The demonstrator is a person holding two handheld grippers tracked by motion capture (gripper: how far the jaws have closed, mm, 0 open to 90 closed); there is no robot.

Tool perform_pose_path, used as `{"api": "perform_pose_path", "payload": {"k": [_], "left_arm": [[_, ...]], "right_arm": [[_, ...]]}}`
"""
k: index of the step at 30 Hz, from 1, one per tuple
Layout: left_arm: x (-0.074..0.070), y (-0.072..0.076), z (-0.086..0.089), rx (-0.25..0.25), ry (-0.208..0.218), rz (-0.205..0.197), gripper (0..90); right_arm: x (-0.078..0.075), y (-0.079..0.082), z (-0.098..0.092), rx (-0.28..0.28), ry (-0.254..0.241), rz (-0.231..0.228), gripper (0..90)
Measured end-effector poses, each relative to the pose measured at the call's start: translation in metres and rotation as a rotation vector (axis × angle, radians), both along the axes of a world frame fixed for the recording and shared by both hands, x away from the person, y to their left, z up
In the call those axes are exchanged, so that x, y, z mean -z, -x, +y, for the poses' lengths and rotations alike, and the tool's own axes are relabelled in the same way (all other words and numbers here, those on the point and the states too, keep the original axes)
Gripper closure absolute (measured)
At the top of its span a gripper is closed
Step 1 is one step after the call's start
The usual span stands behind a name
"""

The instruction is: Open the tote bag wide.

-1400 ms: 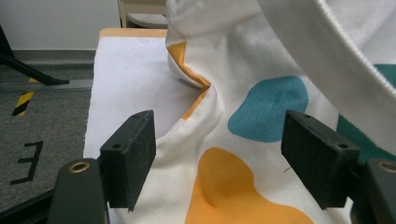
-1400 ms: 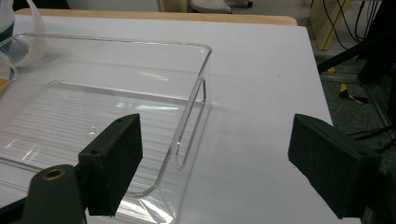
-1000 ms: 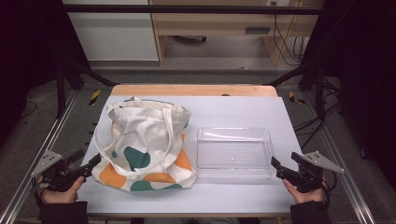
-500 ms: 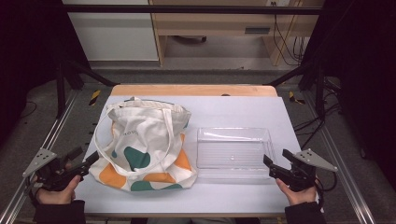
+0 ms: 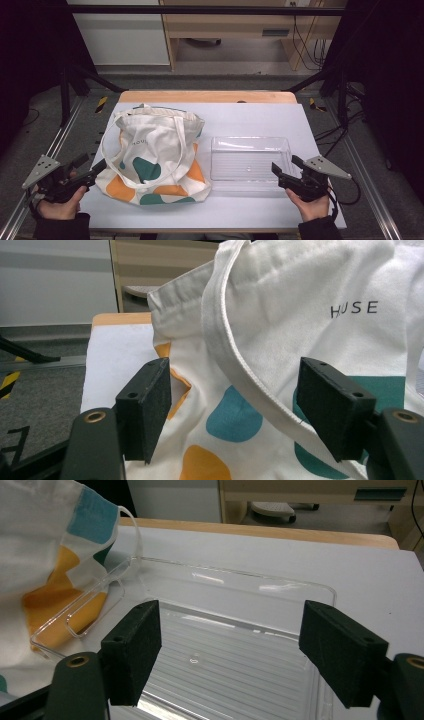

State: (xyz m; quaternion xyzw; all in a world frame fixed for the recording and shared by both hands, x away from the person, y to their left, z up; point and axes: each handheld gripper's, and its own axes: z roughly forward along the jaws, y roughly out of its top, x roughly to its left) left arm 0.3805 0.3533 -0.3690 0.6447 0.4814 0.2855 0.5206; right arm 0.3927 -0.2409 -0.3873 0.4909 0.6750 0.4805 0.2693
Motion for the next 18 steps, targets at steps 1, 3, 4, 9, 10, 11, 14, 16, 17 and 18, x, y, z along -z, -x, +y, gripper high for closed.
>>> {"api": "perform_pose_path", "payload": {"k": [1, 3, 4, 9, 10, 11, 14, 16, 17, 18], "left_arm": [[-0.001, 0.001, 0.0, -0.002, 0.001, -0.007, 30.6], [-0.004, 0.002, -0.002, 0.001, -0.001, -0.015, 31.0], [-0.005, 0.002, -0.002, 0.002, -0.002, -0.017, 30.9], [-0.011, -0.001, -0.009, 0.016, -0.01, -0.025, 31.3], [-0.012, -0.002, -0.011, 0.019, -0.015, -0.025, 31.4], [-0.013, -0.003, -0.013, 0.023, -0.019, -0.028, 31.4], [-0.018, -0.005, -0.018, 0.032, -0.021, -0.039, 31.4], [-0.022, -0.006, -0.02, 0.037, -0.016, -0.048, 31.5], [-0.023, -0.006, -0.021, 0.04, -0.015, -0.05, 31.5], [-0.024, -0.006, -0.022, 0.042, -0.014, -0.051, 31.5]], "right_arm": [[-0.001, -0.001, 0.002, -0.001, -0.004, -0.002, 25.8], [-0.003, -0.002, 0.005, -0.012, -0.006, -0.008, 26.1], [-0.004, -0.002, 0.006, -0.019, -0.008, -0.008, 26.2], [-0.011, -0.005, 0.017, -0.044, -0.013, -0.021, 26.9], [-0.013, -0.006, 0.019, -0.051, -0.012, -0.024, 27.0], [-0.015, -0.006, 0.021, -0.057, -0.015, -0.026, 27.2], [-0.023, -0.008, 0.028, -0.069, -0.026, -0.041, 27.5], [-0.029, -0.01, 0.036, -0.081, -0.029, -0.053, 27.5], [-0.029, -0.01, 0.036, -0.081, -0.029, -0.053, 27.5], [-0.031, -0.01, 0.037, -0.086, -0.027, -0.058, 27.5]]}}
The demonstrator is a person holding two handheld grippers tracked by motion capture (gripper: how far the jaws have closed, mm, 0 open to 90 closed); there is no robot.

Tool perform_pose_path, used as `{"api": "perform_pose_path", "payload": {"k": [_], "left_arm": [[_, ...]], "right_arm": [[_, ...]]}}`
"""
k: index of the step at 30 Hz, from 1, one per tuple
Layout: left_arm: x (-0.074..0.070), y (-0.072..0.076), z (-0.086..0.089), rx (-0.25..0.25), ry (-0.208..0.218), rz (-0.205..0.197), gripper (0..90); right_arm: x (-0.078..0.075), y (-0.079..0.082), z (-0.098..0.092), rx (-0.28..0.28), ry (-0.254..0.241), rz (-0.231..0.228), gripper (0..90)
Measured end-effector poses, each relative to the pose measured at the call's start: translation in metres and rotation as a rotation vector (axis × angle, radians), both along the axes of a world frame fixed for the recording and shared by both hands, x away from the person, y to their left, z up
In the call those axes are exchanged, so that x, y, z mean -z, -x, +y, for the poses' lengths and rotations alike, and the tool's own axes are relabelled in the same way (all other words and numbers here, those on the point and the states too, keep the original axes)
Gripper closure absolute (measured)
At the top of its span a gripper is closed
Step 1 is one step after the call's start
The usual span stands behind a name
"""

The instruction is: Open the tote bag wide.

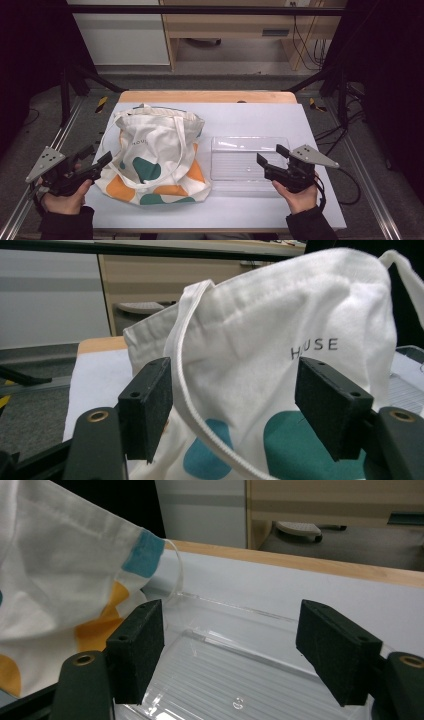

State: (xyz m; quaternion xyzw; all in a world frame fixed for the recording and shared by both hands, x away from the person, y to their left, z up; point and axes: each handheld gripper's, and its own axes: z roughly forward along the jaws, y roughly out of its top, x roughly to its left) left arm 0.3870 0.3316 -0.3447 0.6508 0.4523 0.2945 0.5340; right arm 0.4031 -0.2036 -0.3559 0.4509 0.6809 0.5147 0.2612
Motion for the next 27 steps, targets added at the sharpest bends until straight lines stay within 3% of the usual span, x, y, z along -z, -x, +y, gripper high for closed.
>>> {"api": "perform_pose_path", "payload": {"k": [13, 27], "left_arm": [[-0.01, -0.008, -0.013, 0.015, -0.002, -0.009, 32.7], [-0.009, -0.018, -0.025, 0.015, -0.029, -0.001, 34.6]], "right_arm": [[-0.012, -0.007, 0.025, -0.047, -0.01, -0.011, 28.7], [-0.018, -0.014, 0.063, -0.142, 0.001, -0.013, 32.0]]}}
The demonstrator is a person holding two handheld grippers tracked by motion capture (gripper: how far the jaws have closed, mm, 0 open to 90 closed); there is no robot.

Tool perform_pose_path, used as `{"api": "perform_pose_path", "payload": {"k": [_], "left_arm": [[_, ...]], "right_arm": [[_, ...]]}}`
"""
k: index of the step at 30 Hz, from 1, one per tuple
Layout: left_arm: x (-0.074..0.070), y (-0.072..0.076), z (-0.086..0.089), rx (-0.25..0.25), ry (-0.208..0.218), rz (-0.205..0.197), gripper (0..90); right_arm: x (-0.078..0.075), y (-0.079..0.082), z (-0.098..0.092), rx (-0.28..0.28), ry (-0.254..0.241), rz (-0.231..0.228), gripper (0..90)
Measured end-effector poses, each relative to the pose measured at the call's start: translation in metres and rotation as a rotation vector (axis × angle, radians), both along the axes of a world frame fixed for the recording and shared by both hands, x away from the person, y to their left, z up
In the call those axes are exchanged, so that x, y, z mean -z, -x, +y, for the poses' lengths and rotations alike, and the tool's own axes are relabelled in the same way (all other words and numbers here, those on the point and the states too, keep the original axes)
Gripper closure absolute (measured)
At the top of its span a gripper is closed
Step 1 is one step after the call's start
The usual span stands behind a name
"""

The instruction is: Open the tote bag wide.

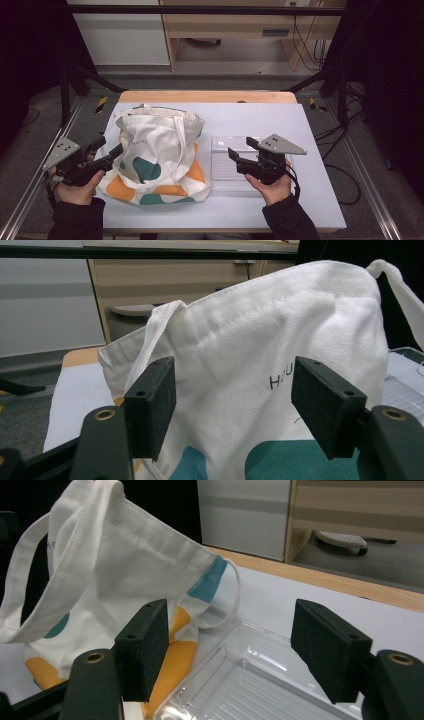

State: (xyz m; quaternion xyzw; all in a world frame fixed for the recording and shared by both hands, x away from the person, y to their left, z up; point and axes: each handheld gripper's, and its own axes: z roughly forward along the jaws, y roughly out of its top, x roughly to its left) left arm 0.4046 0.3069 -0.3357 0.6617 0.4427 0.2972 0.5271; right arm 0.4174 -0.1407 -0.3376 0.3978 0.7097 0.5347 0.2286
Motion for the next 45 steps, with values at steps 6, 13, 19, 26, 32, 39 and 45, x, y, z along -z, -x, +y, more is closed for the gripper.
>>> {"api": "perform_pose_path", "payload": {"k": [6, 13, 19, 26, 32, 39, 45], "left_arm": [[-0.001, -0.009, -0.004, -0.004, -0.006, -0.002, 35.8], [-0.013, -0.016, -0.015, 0.014, -0.026, -0.026, 35.8], [-0.009, -0.017, -0.03, 0.032, -0.051, -0.018, 36.6], [0.012, -0.017, -0.034, 0.041, -0.07, 0.025, 41.7], [0.026, -0.022, -0.038, 0.035, -0.104, 0.065, 54.1], [0.033, -0.024, -0.041, 0.033, -0.138, 0.084, 75.0], [0.033, -0.021, -0.039, 0.047, -0.145, 0.085, 86.6]], "right_arm": [[-0.001, -0.003, 0.013, -0.025, 0.0, 0.001, 33.1], [-0.003, -0.006, 0.027, -0.053, -0.004, -0.006, 34.3], [-0.007, -0.007, 0.04, -0.079, -0.014, -0.014, 34.7], [-0.012, -0.008, 0.058, -0.119, -0.009, -0.023, 36.2], [-0.014, -0.011, 0.074, -0.146, -0.027, -0.017, 37.9], [-0.011, -0.017, 0.097, -0.181, -0.02, -0.005, 37.9], [-0.009, -0.021, 0.113, -0.19, -0.012, 0.003, 37.4]]}}
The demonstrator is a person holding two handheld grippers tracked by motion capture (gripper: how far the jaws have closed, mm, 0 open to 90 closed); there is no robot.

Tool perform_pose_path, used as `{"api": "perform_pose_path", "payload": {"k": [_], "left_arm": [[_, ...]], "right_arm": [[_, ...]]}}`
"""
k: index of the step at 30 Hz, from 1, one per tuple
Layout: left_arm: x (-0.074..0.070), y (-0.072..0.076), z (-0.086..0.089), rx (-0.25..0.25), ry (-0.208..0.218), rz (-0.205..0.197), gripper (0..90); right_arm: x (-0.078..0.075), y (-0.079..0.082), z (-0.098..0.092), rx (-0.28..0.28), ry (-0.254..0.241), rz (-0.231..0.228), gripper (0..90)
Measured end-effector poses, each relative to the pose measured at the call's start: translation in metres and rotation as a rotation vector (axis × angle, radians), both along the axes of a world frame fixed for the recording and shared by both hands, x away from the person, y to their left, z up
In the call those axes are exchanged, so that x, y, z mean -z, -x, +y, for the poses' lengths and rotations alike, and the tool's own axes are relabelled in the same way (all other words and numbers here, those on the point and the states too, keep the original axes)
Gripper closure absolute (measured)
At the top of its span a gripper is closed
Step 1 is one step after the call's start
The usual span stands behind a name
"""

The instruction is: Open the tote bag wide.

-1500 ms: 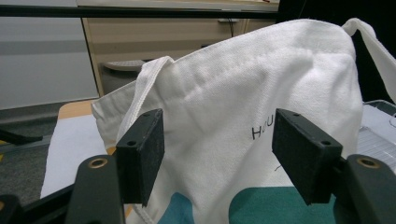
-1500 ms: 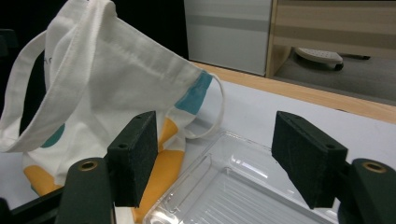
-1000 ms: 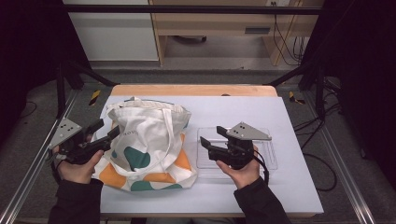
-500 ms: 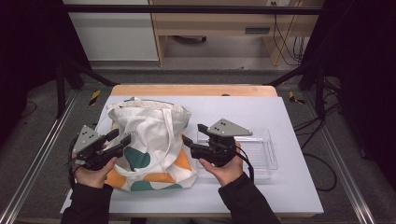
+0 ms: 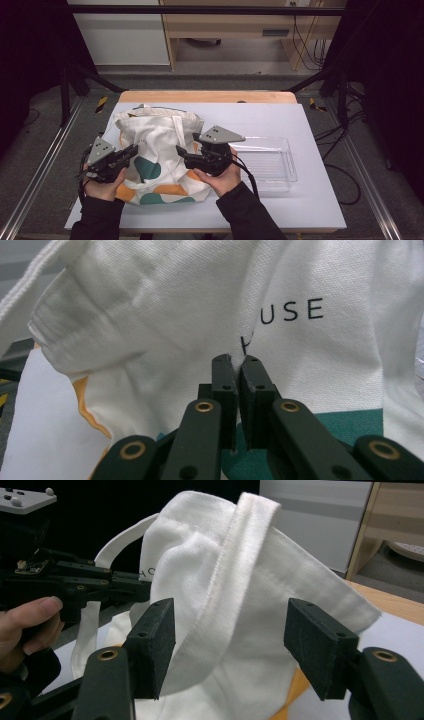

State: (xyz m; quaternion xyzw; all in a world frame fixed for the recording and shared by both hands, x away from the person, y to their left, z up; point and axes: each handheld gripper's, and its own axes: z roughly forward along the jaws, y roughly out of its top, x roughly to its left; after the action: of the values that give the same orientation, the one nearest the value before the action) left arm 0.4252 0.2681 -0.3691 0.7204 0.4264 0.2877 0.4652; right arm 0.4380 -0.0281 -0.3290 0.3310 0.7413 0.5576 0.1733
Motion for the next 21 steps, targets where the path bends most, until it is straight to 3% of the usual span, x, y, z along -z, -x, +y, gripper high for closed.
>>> {"api": "perform_pose_path", "payload": {"k": [6, 15, 21], "left_arm": [[0.002, 0.011, 0.005, 0.013, -0.013, -0.005, 87.9], [0.008, 0.02, 0.014, 0.03, 0.015, 0.003, 88.3], [0.009, 0.024, 0.014, 0.039, 0.014, 0.002, 88.3]], "right_arm": [[0.003, -0.004, 0.015, -0.011, 0.007, 0.02, 37.7], [0.019, -0.008, 0.036, -0.027, 0.043, 0.05, 43.7], [0.028, -0.011, 0.042, -0.021, 0.076, 0.064, 69.9]]}}
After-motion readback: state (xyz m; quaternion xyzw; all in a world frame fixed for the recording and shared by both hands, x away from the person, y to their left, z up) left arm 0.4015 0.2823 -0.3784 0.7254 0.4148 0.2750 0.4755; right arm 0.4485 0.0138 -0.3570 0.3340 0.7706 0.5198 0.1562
